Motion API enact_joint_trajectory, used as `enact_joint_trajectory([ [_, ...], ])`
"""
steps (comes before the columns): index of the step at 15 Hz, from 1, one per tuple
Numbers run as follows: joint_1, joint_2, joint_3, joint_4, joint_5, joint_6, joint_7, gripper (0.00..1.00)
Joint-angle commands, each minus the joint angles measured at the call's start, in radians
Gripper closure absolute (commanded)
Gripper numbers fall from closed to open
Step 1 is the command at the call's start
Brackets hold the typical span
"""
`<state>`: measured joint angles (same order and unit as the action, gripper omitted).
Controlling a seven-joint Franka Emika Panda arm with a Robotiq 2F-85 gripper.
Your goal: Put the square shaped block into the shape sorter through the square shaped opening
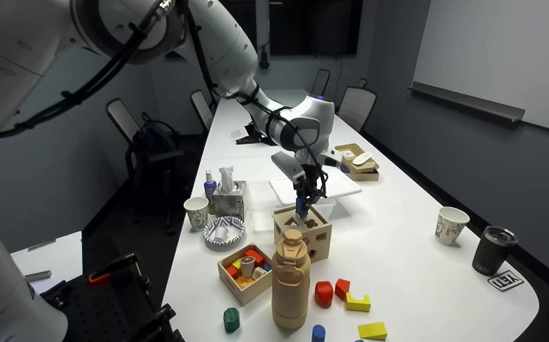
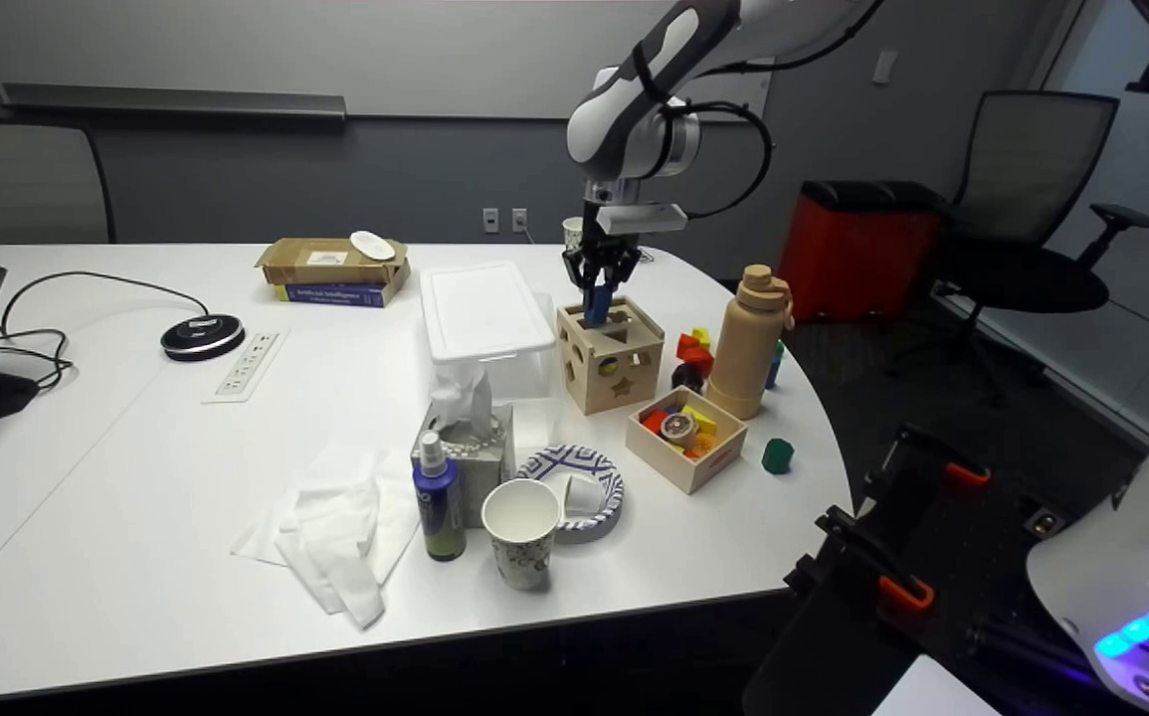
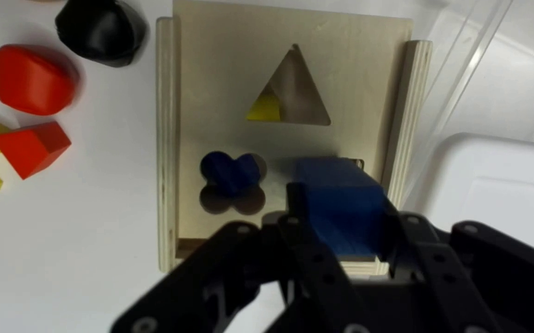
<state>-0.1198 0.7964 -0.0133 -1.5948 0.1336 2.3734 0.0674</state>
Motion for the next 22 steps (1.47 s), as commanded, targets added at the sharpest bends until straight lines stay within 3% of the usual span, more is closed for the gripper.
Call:
enact_joint_trajectory([
  [1,0.012,0.022,0.002,0.044,0.016,-0.028,0.025,0.91],
  [19,0.013,0.04,-0.012,0.05,0.014,-0.02,0.034,0.91],
  [20,0.016,0.039,-0.013,0.048,0.014,-0.015,0.039,0.41],
  [22,0.017,0.031,-0.01,0.042,0.016,-0.011,0.049,0.34],
])
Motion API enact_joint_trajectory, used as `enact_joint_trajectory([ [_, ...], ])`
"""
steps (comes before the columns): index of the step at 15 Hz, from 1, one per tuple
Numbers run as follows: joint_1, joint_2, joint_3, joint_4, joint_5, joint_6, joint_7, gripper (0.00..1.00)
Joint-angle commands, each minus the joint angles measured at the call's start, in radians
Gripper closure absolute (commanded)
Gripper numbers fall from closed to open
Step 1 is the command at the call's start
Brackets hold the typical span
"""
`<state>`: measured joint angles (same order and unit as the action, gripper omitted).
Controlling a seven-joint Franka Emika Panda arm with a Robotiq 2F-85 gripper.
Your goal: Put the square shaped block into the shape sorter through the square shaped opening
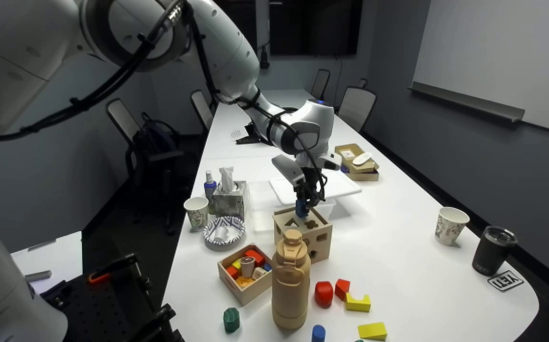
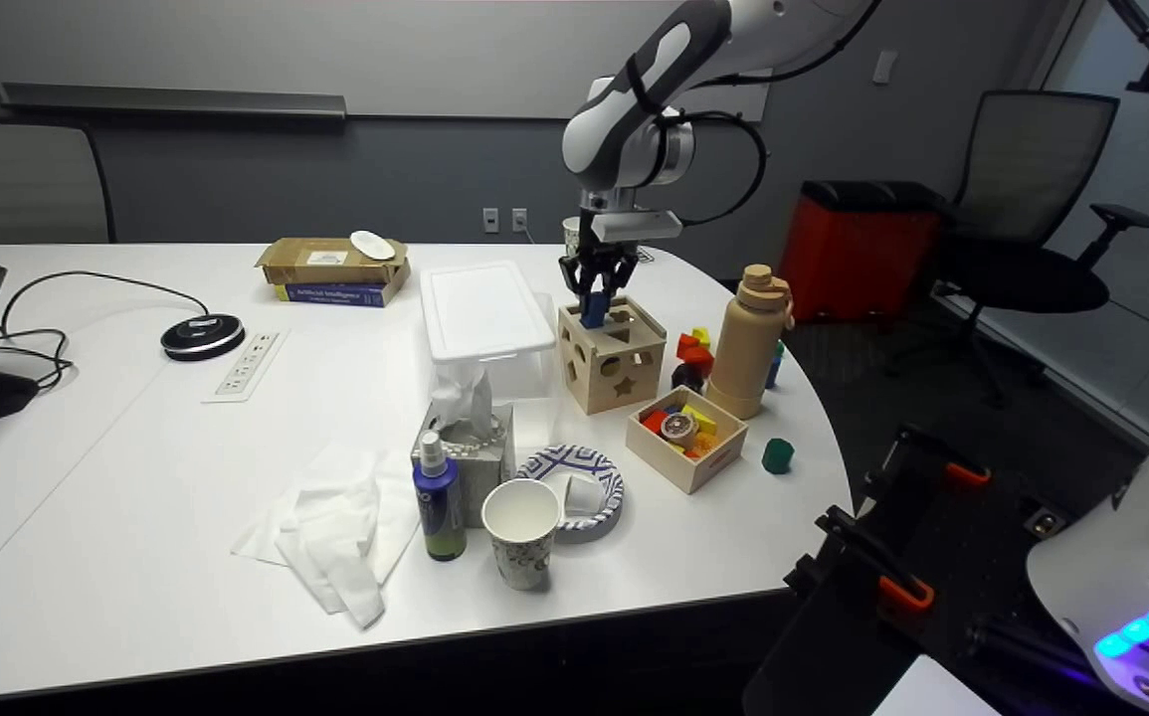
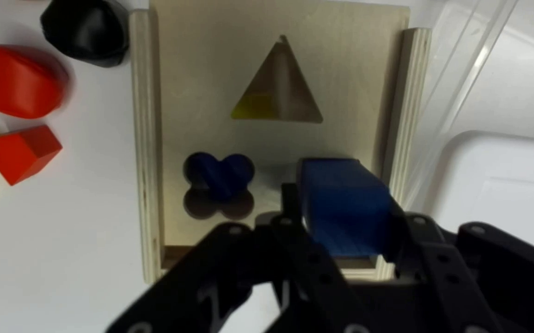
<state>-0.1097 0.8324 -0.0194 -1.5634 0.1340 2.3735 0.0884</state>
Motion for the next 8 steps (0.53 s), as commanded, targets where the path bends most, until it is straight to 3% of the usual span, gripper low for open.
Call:
enact_joint_trajectory([
  [1,0.006,-0.012,0.0,0.005,0.018,-0.014,0.025,0.25],
  [4,0.012,-0.031,0.006,-0.008,0.016,-0.012,0.022,0.03],
  [8,0.02,-0.052,0.011,-0.02,0.015,-0.007,0.02,0.0],
])
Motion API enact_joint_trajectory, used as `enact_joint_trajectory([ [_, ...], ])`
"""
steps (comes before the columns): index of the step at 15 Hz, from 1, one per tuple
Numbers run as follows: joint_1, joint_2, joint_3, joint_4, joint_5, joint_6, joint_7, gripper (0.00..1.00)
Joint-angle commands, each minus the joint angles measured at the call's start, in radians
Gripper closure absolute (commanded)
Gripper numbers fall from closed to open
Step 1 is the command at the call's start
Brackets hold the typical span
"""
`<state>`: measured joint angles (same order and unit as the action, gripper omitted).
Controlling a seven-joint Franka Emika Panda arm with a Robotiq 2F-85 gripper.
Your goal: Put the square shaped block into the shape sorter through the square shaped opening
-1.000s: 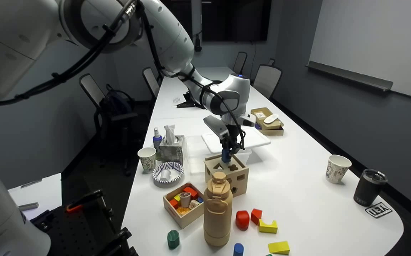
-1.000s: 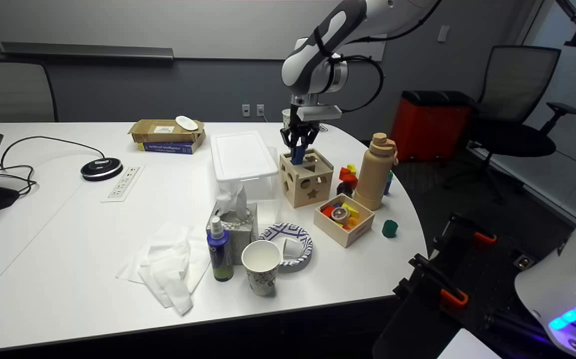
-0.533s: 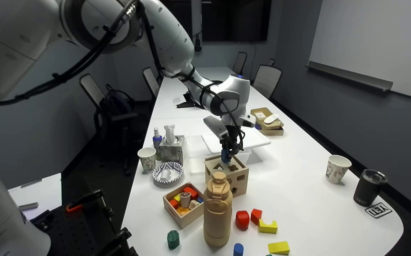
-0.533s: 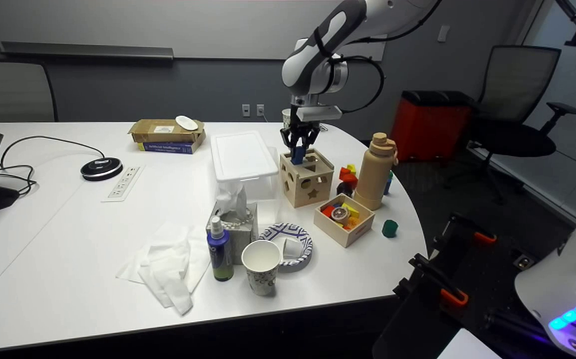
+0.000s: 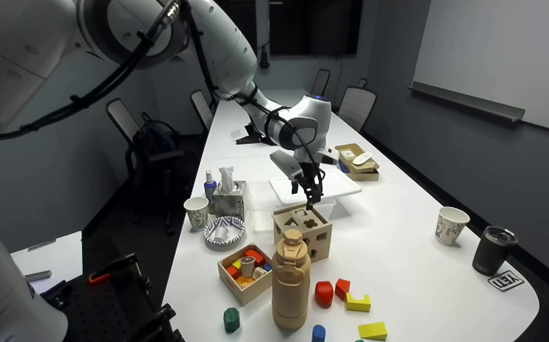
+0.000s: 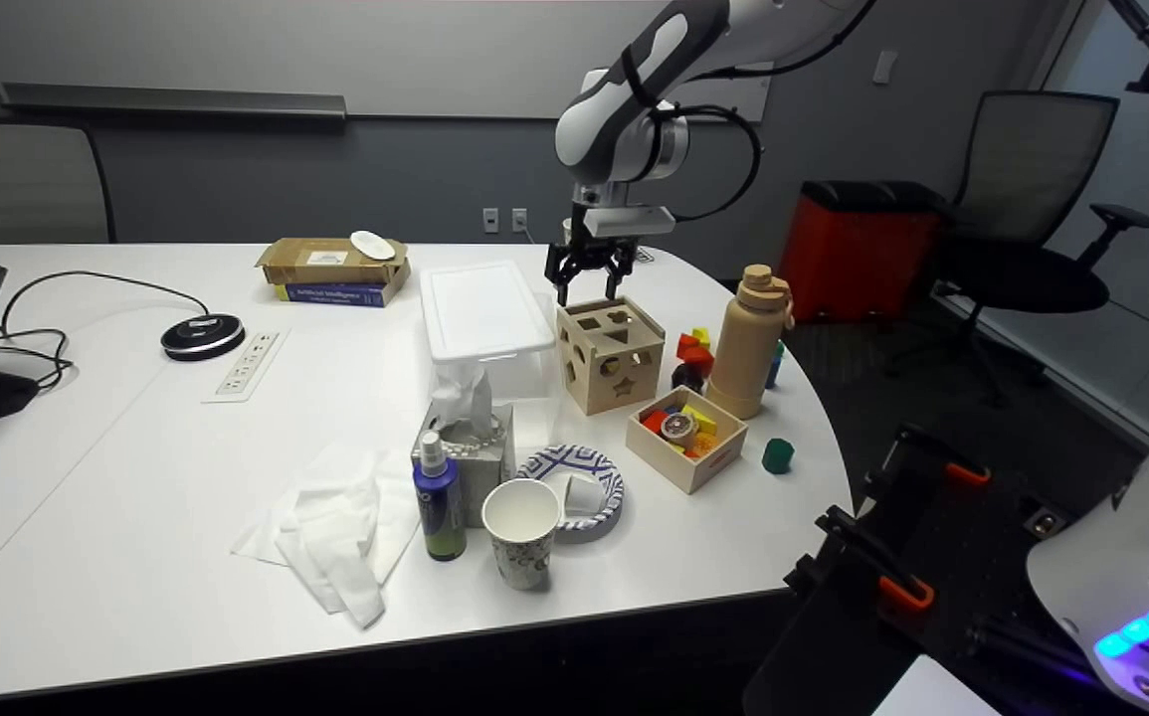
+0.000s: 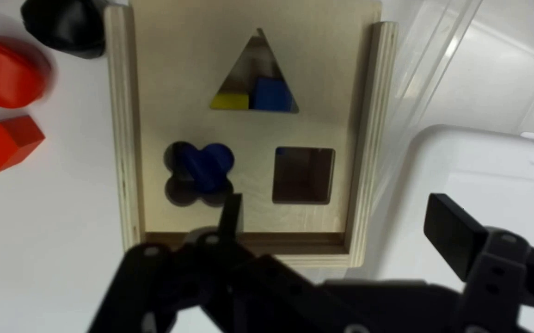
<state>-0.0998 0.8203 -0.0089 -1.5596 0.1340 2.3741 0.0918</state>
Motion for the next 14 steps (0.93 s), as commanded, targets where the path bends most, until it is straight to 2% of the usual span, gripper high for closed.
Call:
enact_joint_trajectory([
  [1,0.015,-0.054,0.0,-0.035,0.013,-0.006,0.017,0.0],
  [5,0.045,-0.149,-0.002,-0.121,-0.004,0.0,0.013,0.0],
  [11,0.101,-0.405,-0.008,-0.392,-0.047,0.009,0.003,0.0],
  [14,0.107,-0.514,-0.007,-0.507,-0.064,0.008,-0.001,0.0],
])
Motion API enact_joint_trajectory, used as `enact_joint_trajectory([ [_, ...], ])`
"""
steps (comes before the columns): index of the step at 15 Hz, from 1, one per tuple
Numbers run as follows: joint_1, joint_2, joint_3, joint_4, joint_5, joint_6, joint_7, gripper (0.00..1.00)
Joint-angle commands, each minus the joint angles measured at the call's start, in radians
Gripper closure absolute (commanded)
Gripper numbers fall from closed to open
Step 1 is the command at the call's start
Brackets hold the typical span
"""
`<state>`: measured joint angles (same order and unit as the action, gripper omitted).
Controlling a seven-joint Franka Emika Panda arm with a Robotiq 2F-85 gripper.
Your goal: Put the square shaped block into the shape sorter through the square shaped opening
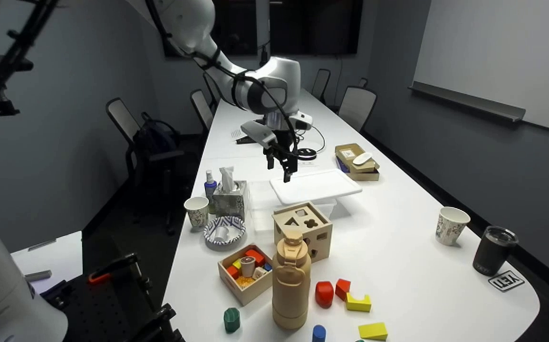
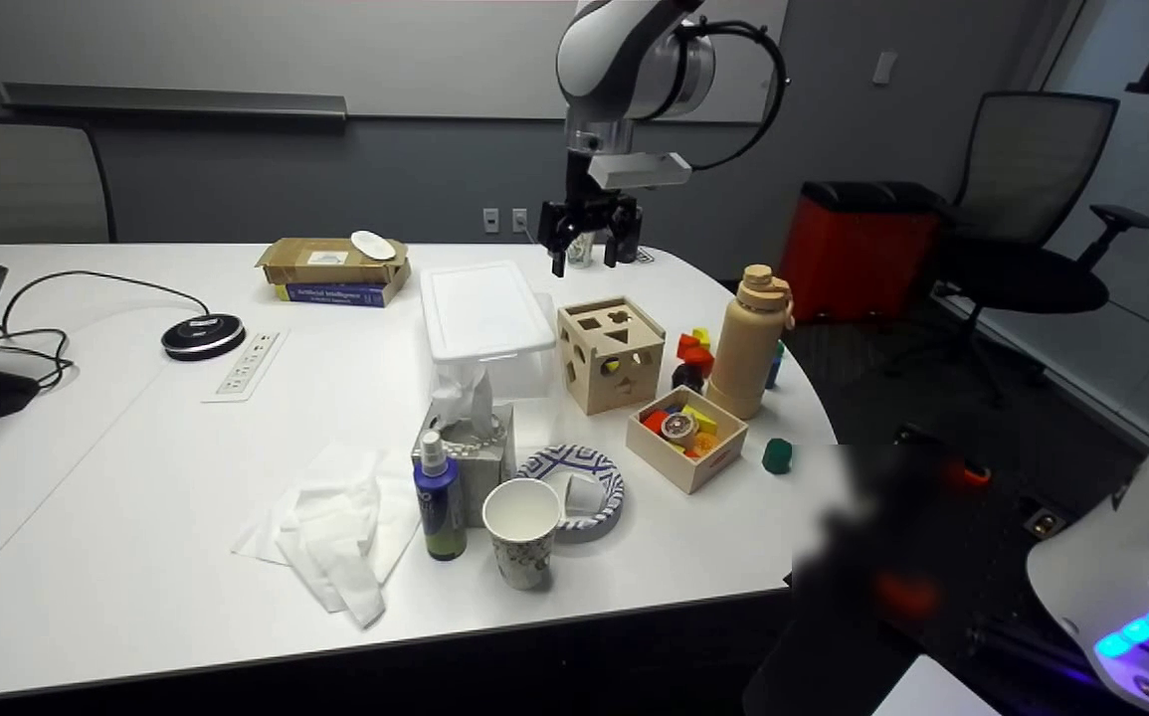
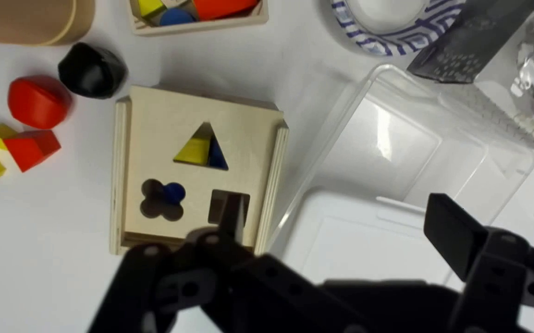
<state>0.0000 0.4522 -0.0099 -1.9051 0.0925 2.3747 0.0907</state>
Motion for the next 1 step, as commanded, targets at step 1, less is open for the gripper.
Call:
enact_joint_trajectory([
  [1,0.003,-0.18,-0.003,-0.198,-0.02,0.005,-0.01,0.0],
])
